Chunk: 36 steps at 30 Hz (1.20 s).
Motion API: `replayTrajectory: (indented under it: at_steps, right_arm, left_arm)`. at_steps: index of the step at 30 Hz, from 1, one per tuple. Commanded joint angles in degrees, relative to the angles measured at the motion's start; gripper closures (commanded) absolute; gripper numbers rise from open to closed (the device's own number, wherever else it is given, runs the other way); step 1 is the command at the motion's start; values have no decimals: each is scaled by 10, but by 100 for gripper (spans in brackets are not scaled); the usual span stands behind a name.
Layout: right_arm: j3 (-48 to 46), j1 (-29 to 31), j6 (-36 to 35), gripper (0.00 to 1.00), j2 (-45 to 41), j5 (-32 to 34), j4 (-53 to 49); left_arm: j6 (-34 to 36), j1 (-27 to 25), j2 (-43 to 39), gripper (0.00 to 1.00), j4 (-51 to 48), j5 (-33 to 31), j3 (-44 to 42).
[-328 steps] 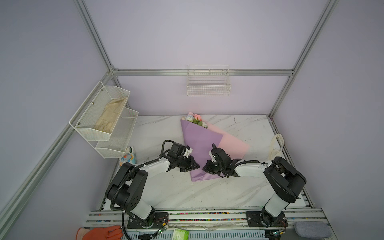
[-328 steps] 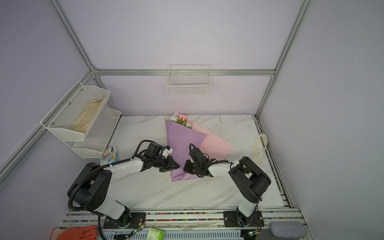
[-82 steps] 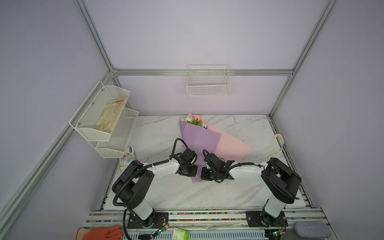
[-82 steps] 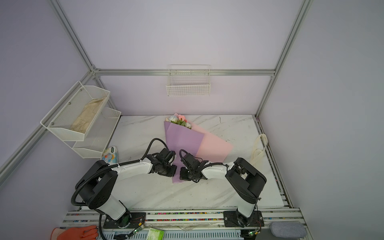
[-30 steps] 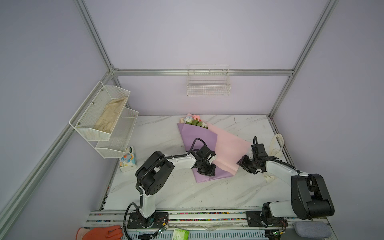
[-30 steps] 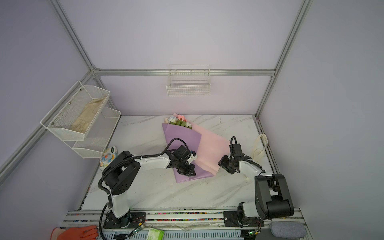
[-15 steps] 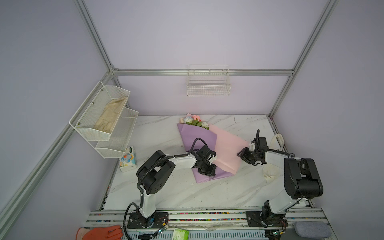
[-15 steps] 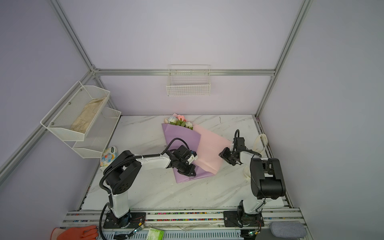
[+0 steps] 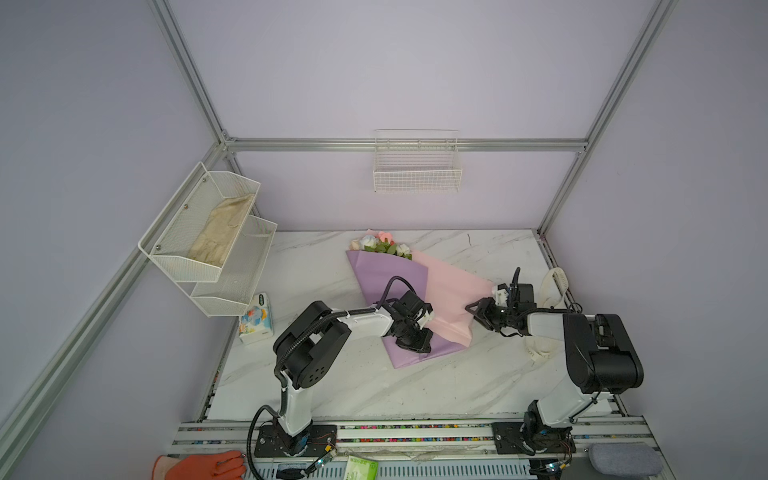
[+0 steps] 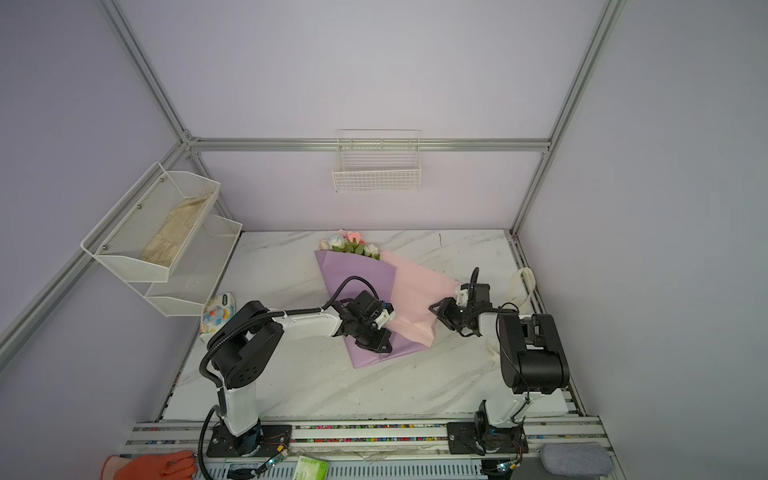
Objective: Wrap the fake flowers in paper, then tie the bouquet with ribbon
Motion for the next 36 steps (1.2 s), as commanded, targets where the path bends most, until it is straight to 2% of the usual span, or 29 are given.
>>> replayTrajectory:
  at_steps: [1, 7, 12, 15, 19, 21, 27, 31, 36]
  right_arm:
    - [-29, 7, 11, 53, 5, -56, 53]
    - [-2, 7, -37, 48, 48, -39, 84]
    - [39, 4, -49, 47, 87, -17, 112]
    - [59, 2, -47, 47, 103, -34, 120]
    - [48, 2, -36, 54, 95, -87, 146]
    - [26, 2, -34, 56, 82, -86, 148]
    - [6, 2, -49, 71, 61, -91, 123]
    - [13, 2, -56, 73, 57, -83, 109]
    - [17, 2, -59, 83, 59, -84, 105]
  left_arm:
    - [13, -4, 13, 97, -24, -18, 25]
    - [13, -4, 14, 97, -24, -18, 28]
    - [13, -4, 15, 98, -26, -23, 23]
    - [11, -3, 14, 98, -26, -22, 23]
    - [11, -3, 12, 97, -26, -20, 24]
    - [18, -5, 8, 95, -21, -5, 27]
    - [34, -16, -20, 91, -18, 21, 47]
    - [23, -18, -43, 89, -18, 7, 46]
    - [23, -21, -71, 84, -23, -7, 37]
